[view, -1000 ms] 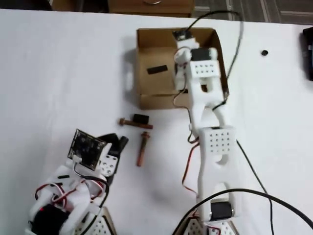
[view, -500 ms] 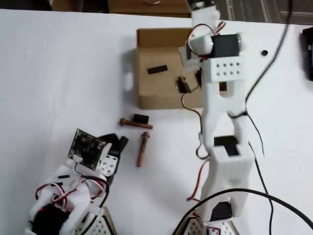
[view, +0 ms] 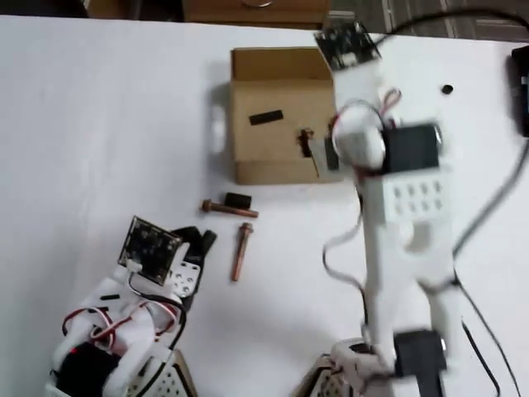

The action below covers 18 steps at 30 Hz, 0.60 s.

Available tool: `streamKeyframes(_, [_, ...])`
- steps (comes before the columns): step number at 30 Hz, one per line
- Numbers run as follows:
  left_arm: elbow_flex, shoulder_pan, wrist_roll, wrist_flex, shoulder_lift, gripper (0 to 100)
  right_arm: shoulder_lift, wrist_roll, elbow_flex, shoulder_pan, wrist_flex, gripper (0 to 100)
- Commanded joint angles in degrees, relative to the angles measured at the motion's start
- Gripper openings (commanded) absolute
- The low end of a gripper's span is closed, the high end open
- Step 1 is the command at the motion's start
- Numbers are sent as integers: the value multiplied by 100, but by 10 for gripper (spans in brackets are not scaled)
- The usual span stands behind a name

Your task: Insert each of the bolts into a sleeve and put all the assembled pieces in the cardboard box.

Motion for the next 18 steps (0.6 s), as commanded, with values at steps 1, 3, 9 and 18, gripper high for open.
streamKeyframes(1, [-22, 18, -18, -88, 18, 22, -1244, -308, 1178, -75, 110, 380])
streamKeyframes(3, [-13, 0, -18, -88, 18, 22, -1789, -475, 2101, -57, 101, 380])
streamKeyframes(9, [40, -457, -35, -79, 18, 22, -3240, -738, 4193, -40, -136, 380])
streamKeyframes(18, [4, -826, -44, -70, 18, 22, -5473, -791, 6382, -40, -1270, 380])
